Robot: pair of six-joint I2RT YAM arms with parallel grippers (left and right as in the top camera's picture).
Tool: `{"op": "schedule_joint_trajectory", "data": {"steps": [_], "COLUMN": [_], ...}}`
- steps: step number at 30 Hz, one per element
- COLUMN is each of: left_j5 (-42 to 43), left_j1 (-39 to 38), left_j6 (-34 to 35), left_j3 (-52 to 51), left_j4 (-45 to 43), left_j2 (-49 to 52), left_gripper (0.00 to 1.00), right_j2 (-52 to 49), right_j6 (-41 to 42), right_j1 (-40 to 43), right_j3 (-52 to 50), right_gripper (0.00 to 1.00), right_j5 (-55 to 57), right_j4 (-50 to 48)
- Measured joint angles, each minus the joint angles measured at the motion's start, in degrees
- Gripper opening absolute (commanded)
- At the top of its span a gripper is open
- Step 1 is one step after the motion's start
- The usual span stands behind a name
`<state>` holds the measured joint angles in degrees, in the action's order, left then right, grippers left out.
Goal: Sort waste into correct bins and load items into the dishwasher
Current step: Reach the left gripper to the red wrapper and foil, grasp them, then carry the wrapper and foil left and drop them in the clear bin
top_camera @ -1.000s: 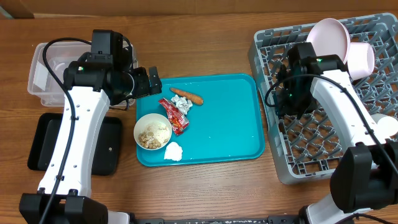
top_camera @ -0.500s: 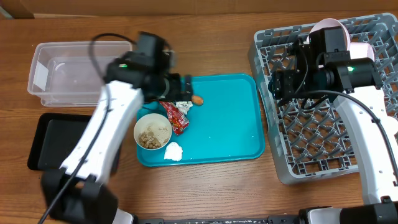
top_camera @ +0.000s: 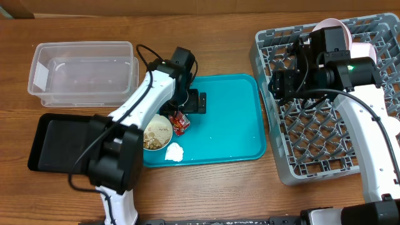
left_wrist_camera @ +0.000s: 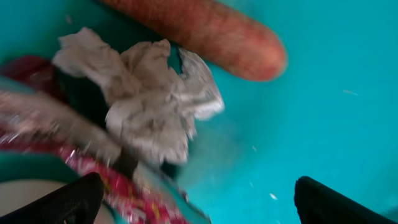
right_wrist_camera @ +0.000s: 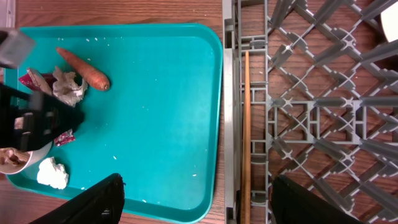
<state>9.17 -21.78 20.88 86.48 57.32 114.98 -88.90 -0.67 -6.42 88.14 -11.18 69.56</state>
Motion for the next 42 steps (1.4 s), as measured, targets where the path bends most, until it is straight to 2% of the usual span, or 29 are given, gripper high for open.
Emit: {"op": "schedule_joint_trajectory", "data": {"steps": [1, 4, 5, 8, 10, 17, 24, 31, 34, 37, 42], "left_j5": [-0.1, -1.1, -1.4, -2.4, -2.7, -4.0, -6.0, -8.0, -8.2, -8.5, -8.9], "left_j1": [0.0, 0.0, 0.0, 0.0, 0.0, 0.0, 0.0, 1.2, 4.5, 10.9, 21.7], "left_j6": [0.0, 0.5, 0.5, 0.2, 0.4, -0.1, -1.2, -2.0, -2.0, -2.0, -2.5], "left_j3": [0.0, 0.0, 0.0, 0.0, 0.0, 0.1, 6.5, 12.1, 13.1, 13.3, 13.3], "left_j4": [-0.3, -1.7, -1.9, -2.7, -3.1, -1.8, 6.3, 9.9, 10.0, 9.9, 7.3], "left_j2": [1.0, 3.3, 3.9, 4.5, 4.5, 4.5, 4.0, -4.8, -10.3, -14.4, -15.6], "left_gripper": [0.99, 0.73, 0.60, 0.32, 0.04, 0.04, 0.04, 0.04, 0.04, 0.04, 0.04], "right_j2": [0.0, 0.0, 0.0, 0.0, 0.0, 0.0, 0.0, 0.0, 0.0, 0.0, 0.0], "right_j6": [0.0, 0.0, 0.0, 0.0, 0.0, 0.0, 0.0, 0.1, 0.0, 0.0, 0.0], "right_j1": [0.0, 0.0, 0.0, 0.0, 0.0, 0.0, 0.0, 0.0, 0.0, 0.0, 0.0], "right_j3": [0.0, 0.0, 0.0, 0.0, 0.0, 0.0, 0.0, 0.0, 0.0, 0.0, 0.0], "right_gripper": [0.77, 0.77, 0.77, 0.76, 0.76, 0.74, 0.73, 0.73, 0.73, 0.72, 0.72], "right_j5": [0.0, 0.0, 0.0, 0.0, 0.0, 0.0, 0.1, 0.5, 0.7, 0.7, 0.7], "right_j4": [0.0, 0.0, 0.1, 0.2, 0.2, 0.5, 0.5, 0.6, 0.7, 0.6, 0.7]}}
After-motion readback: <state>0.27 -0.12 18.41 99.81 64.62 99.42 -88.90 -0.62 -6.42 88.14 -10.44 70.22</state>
